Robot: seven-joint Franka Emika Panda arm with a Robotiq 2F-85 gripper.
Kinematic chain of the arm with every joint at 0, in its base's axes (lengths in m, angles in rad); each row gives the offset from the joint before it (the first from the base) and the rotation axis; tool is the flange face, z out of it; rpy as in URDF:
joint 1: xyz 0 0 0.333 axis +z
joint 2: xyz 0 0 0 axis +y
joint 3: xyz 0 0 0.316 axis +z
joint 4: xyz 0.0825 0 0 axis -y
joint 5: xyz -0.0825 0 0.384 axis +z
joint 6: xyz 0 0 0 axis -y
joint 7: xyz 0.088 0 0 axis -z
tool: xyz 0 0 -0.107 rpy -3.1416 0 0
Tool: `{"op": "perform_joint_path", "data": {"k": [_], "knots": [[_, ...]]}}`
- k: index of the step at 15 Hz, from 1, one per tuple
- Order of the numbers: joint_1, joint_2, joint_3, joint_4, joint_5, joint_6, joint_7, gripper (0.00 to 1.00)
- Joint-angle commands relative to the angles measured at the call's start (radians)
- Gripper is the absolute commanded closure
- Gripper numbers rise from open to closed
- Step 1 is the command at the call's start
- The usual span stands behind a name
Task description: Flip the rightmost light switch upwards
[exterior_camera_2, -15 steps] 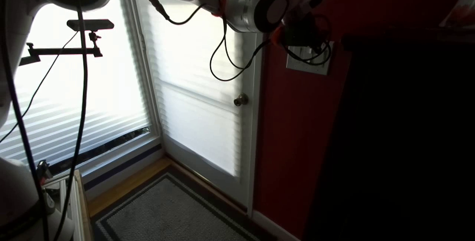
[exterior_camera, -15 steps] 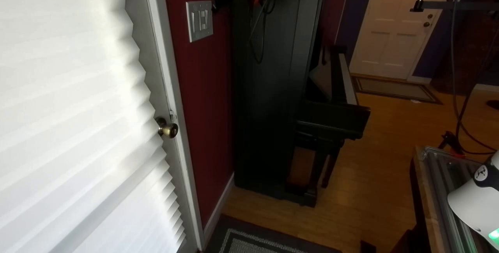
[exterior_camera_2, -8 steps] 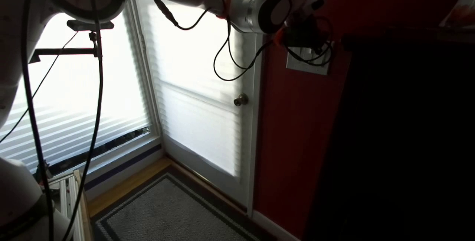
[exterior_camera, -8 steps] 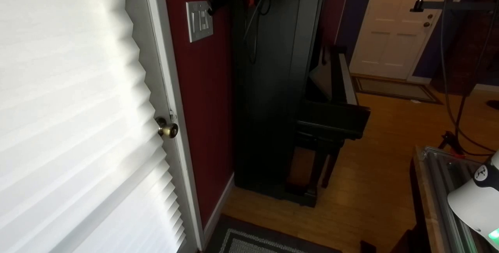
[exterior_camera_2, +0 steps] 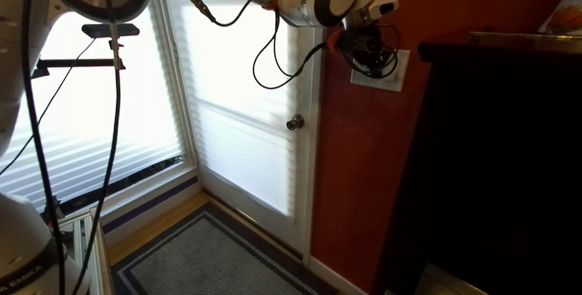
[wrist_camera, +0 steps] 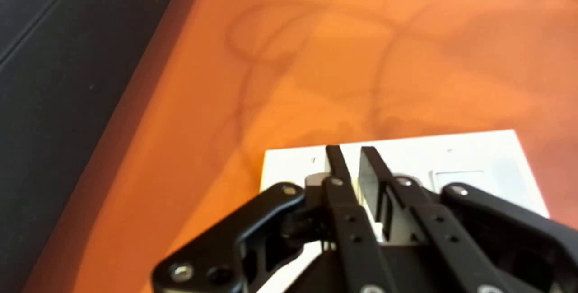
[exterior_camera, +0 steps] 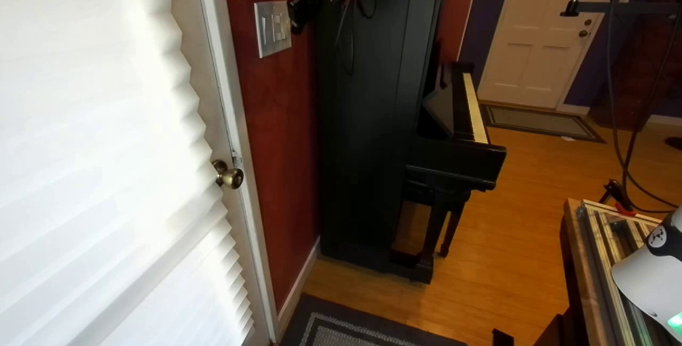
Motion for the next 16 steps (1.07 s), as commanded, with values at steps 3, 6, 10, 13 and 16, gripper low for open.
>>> {"op": "perform_joint_path", "data": {"k": [3, 6, 10, 13, 16], "knots": [[-0.01, -0.203, 0.019, -0.168, 0.046, -0.341, 0.04, 0.38], [0.005, -0.285, -0.009, -0.265, 0.104, -0.44, 0.075, 0.18], [0.015, -0.394, -0.024, -0.403, 0.167, -0.467, 0.132, 0.0], [0.026, -0.356, -0.034, -0.356, 0.152, -0.467, 0.126, 0.0], [0.03, -0.372, -0.039, -0.369, 0.152, -0.467, 0.128, 0.0]]}}
